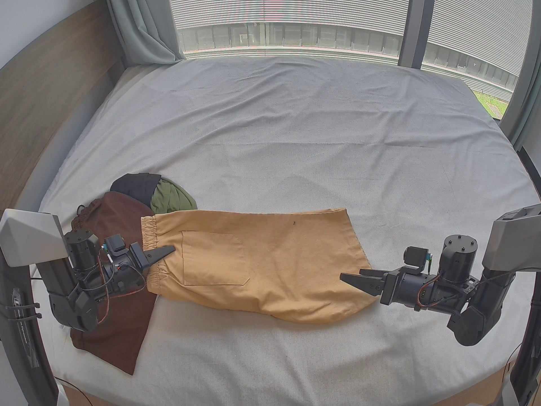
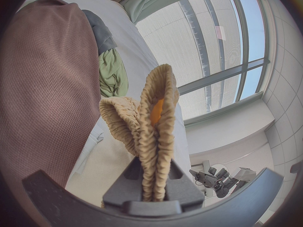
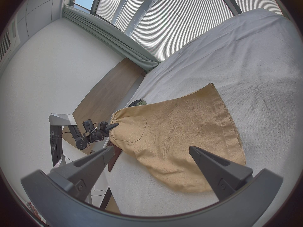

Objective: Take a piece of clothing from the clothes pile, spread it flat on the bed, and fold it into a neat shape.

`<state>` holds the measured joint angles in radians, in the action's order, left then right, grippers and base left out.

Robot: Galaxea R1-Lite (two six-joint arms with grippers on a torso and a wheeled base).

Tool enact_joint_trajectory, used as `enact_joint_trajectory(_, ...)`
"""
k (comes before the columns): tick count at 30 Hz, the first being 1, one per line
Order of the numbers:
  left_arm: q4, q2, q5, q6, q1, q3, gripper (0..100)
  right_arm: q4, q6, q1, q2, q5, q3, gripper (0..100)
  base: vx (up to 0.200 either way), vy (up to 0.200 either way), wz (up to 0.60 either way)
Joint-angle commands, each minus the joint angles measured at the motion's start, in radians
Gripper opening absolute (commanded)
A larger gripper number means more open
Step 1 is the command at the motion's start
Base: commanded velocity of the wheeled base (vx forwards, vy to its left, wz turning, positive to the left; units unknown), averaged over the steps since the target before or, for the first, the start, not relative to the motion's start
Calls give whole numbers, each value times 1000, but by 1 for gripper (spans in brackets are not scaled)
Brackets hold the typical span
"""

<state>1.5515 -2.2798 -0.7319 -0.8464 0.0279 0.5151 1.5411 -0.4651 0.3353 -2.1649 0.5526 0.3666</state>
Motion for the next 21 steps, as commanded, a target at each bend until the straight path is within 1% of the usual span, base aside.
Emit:
enact_joint_trajectory(1, 1, 2, 0, 1, 0, -1, 0, 1, 0, 2, -1, 0, 0, 100, 0, 0, 0)
enact_joint_trajectory(5, 1, 3, 0, 0, -9, 0, 0, 1, 0, 2, -1, 0, 0, 100, 0, 0, 0)
enact_joint_trajectory(14, 1, 57, 16, 3, -112, -3, 0, 1, 0, 1, 5, 0, -3, 100, 0, 0, 0)
enact_joint_trajectory(21, 1, 65, 31, -8, -152, 6, 0, 1, 0, 5, 7, 0, -3, 100, 0, 0, 0)
